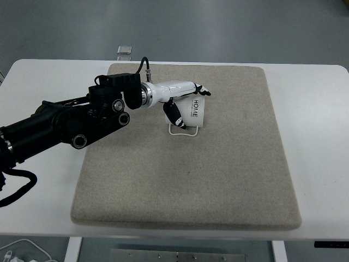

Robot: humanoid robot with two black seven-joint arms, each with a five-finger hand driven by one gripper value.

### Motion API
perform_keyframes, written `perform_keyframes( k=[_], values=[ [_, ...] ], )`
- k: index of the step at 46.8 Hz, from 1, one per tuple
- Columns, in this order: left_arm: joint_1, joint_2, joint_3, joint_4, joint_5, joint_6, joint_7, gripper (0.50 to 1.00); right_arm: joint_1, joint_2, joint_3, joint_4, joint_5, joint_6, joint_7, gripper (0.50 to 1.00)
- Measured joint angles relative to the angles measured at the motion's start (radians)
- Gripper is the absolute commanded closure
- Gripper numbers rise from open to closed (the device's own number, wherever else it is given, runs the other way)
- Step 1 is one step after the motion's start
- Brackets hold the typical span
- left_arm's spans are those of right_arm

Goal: Flip white cup upright
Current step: 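Close the left hand's fingers around the mug body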

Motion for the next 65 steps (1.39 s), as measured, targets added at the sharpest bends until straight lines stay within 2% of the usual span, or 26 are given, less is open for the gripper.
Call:
perform_keyframes(
  k=[3, 7, 12, 17, 21, 24, 28, 31, 35, 37, 49, 58, 65],
  values=[
    [0.000, -0.001, 0.000, 0.000, 0.000, 0.000, -0.001, 0.559, 0.000, 0.000, 0.000, 0.000, 0.000, 0.000, 0.000, 0.570],
    [0.004, -0.002, 0.000, 0.000, 0.000, 0.001, -0.001, 0.598, 0.000, 0.000, 0.000, 0.000, 0.000, 0.000, 0.000, 0.570],
    [0.006, -0.002, 0.000, 0.000, 0.000, 0.001, -0.001, 0.604, 0.000, 0.000, 0.000, 0.000, 0.000, 0.000, 0.000, 0.570],
    [0.006, -0.002, 0.000, 0.001, -0.001, 0.000, -0.001, 0.679, 0.000, 0.000, 0.000, 0.000, 0.000, 0.000, 0.000, 0.570],
    [0.006, -0.003, 0.000, 0.010, -0.001, 0.000, -0.001, 0.690, 0.000, 0.000, 0.000, 0.000, 0.000, 0.000, 0.000, 0.570],
    [0.006, -0.005, 0.000, 0.016, -0.001, 0.000, -0.001, 0.765, 0.000, 0.000, 0.000, 0.000, 0.000, 0.000, 0.000, 0.570],
    [0.006, -0.005, 0.000, 0.020, -0.001, 0.001, -0.001, 0.808, 0.000, 0.000, 0.000, 0.000, 0.000, 0.000, 0.000, 0.570],
    [0.006, -0.006, 0.000, 0.020, -0.002, 0.002, -0.001, 0.876, 0.000, 0.000, 0.000, 0.000, 0.000, 0.000, 0.000, 0.570],
    [0.006, -0.006, 0.000, 0.021, -0.003, 0.003, -0.001, 0.932, 0.000, 0.000, 0.000, 0.000, 0.000, 0.000, 0.000, 0.570],
    [0.006, -0.007, 0.000, 0.022, -0.003, 0.003, -0.001, 0.994, 0.000, 0.000, 0.000, 0.000, 0.000, 0.000, 0.000, 0.570],
    [0.006, -0.005, -0.011, 0.012, -0.018, 0.007, -0.005, 1.000, 0.000, 0.000, 0.000, 0.000, 0.000, 0.000, 0.000, 0.570],
    [0.003, 0.002, -0.020, -0.018, -0.033, 0.062, -0.022, 1.000, 0.000, 0.000, 0.000, 0.000, 0.000, 0.000, 0.000, 0.570],
    [0.003, 0.008, -0.057, -0.020, -0.185, 0.066, -0.050, 1.000, 0.000, 0.000, 0.000, 0.000, 0.000, 0.000, 0.000, 0.570]
  ],
)
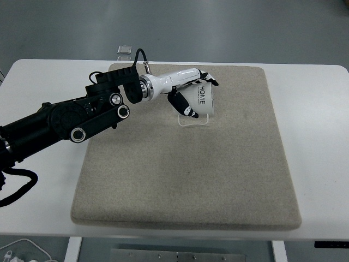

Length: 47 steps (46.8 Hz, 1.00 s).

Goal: Flip white cup upright
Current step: 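Close the left hand's fingers around the mug body, then lift and rotate the mug with the left hand, opening upward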

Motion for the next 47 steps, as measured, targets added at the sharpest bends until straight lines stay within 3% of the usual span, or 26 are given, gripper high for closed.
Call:
perform_keyframes(
  k=[9, 18, 31, 40, 47],
  values=[
    [-0.001, 0.021, -0.016, 0.000, -0.231, -0.001, -0.058, 1.000, 0.000, 0.000, 0.000, 0.000, 0.000, 0.000, 0.000, 0.570],
    [0.017, 0.060, -0.027, 0.006, -0.362, -0.001, -0.234, 1.000, 0.000, 0.000, 0.001, 0.000, 0.000, 0.000, 0.000, 0.570],
    [0.079, 0.099, -0.030, 0.007, -0.624, -0.012, -0.412, 1.000, 0.000, 0.000, 0.000, 0.000, 0.000, 0.000, 0.000, 0.570],
    [0.140, 0.104, -0.027, 0.008, -0.658, -0.016, -0.566, 1.000, 0.000, 0.000, 0.000, 0.000, 0.000, 0.000, 0.000, 0.570],
    [0.188, 0.122, -0.025, 0.013, -0.658, -0.024, -0.586, 1.000, 0.000, 0.000, 0.000, 0.000, 0.000, 0.000, 0.000, 0.570]
  ],
)
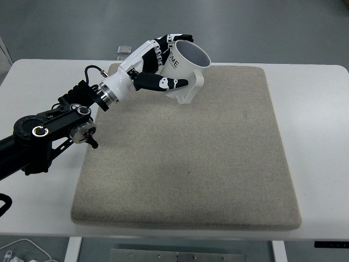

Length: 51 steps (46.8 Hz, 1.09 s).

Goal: Flip white cup upright
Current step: 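Lift and rotate the mug with the left hand, opening upward, then lower the mug upright onto the pad with the left hand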

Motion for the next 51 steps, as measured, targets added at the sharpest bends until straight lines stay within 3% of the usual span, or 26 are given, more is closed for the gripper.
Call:
perform_keyframes(
  k=[29, 51],
  values=[
    [0.089, -0.007, 0.009, 0.198, 0.000, -0.158, 0.000, 1.000, 0.000, 0.000, 0.000, 0.000, 0.000, 0.000, 0.000, 0.570],
    [0.071, -0.014, 0.010, 0.207, 0.008, -0.197, 0.000, 1.000, 0.000, 0.000, 0.000, 0.000, 0.000, 0.000, 0.000, 0.570]
  ],
)
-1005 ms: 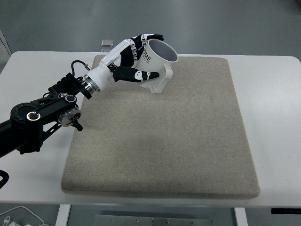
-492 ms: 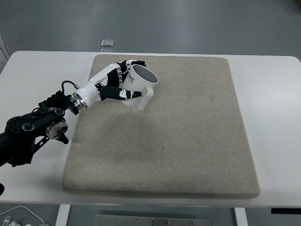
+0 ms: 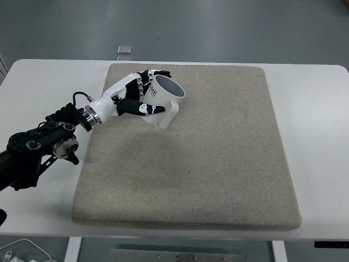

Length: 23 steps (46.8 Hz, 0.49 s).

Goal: Flip white cup upright
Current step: 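Lower the mug upright onto the pad with the left hand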

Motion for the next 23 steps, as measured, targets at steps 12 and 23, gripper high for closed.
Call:
perform_keyframes(
  k=[12, 23],
  values=[
    [0.001, -0.012, 0.000, 0.001, 0.003, -0.010, 0.000, 1.000, 0.000, 0.000, 0.000, 0.000, 0.000, 0.000, 0.000, 0.570],
    [0.000, -0.022, 0.002, 0.001, 0.005, -0.008, 0.000, 0.847, 0.000, 0.000, 0.000, 0.000, 0.000, 0.000, 0.000, 0.570]
  ],
)
